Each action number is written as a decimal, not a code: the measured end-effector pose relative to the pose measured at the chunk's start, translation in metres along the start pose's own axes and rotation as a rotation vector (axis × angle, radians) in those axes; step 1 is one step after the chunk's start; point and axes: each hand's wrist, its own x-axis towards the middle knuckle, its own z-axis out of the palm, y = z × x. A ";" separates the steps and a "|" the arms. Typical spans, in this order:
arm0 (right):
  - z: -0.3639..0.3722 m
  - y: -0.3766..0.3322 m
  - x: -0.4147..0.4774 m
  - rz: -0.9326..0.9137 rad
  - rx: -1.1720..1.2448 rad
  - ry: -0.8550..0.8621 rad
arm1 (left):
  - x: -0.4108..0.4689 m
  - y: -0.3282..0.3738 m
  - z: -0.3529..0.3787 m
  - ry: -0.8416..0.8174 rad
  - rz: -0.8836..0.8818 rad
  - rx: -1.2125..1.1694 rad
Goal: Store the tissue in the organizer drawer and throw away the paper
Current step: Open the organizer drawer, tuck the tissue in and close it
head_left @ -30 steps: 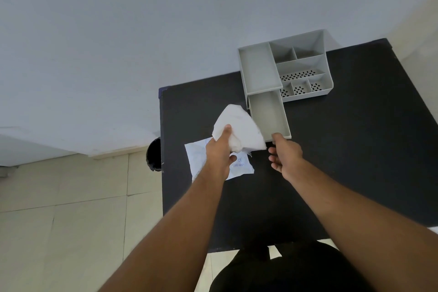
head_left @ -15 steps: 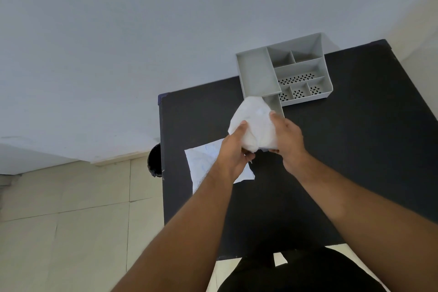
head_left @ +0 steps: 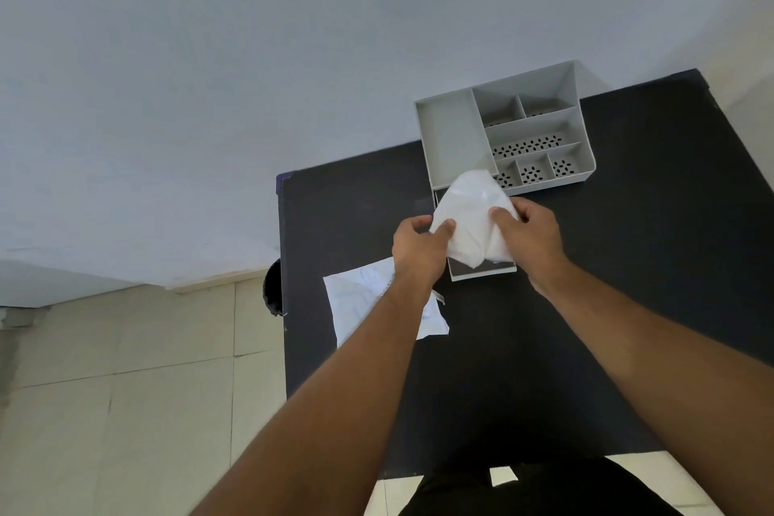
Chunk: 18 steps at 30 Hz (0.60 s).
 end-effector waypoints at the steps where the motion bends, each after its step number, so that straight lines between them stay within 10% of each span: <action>1: -0.001 0.000 0.003 -0.023 -0.055 -0.015 | 0.002 0.000 0.001 0.006 0.010 0.053; 18: -0.004 0.010 0.020 -0.439 -0.499 -0.005 | -0.008 -0.001 0.003 0.038 0.139 0.746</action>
